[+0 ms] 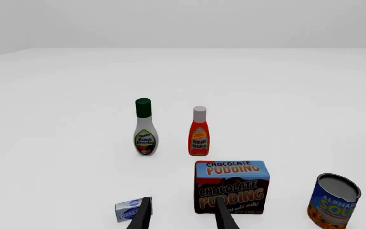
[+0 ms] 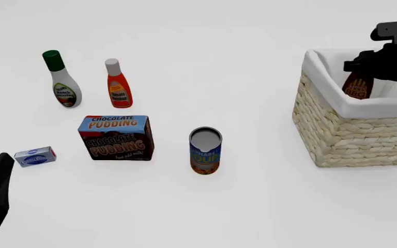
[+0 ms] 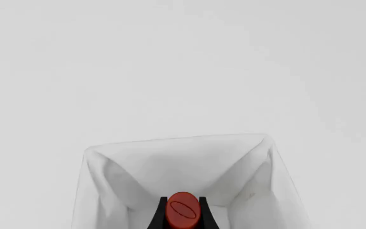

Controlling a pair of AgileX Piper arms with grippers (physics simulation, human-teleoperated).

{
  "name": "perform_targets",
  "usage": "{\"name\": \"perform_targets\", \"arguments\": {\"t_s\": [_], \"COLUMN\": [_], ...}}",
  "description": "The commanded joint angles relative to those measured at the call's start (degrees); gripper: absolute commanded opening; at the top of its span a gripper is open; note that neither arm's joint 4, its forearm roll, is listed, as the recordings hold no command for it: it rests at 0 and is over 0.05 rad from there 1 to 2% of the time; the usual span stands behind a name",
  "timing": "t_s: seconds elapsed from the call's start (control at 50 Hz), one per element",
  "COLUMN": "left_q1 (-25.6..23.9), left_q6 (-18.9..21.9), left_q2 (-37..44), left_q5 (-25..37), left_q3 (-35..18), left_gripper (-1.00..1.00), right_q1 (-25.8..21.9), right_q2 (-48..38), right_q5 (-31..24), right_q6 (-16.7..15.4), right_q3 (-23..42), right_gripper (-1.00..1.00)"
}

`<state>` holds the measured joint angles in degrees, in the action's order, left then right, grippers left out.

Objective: Pick the bbq sauce and place it in the basket.

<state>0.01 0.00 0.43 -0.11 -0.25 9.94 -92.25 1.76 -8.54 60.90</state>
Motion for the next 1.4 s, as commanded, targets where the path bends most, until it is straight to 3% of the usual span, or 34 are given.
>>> {"name": "perform_targets", "arguments": {"t_s": [0.02,0.4,0.42,1.4], "left_q1": [0.0,0.0,0.0,0.0], "left_q6": [0.0,0.0,0.0,0.0], "left_q2": [0.0,0.0,0.0,0.0], "left_q5": [0.0,0.0,0.0,0.0], "left_q3": [0.0,0.0,0.0,0.0], "left_gripper": [1.00,1.00,1.00,1.00], "right_q1": [0.1,0.7,0.7,-0.1], "right_q2": [-1.1,-2.2,-2.1,3.7], "right_q5": [1.0,1.2,1.2,-3.3], "right_q6": [0.8,0.9,0.8,0.2], "right_q3": [0.2,0.6,0.6,3.0], "right_gripper": [-1.00,-1.00,1.00,1.00]}}
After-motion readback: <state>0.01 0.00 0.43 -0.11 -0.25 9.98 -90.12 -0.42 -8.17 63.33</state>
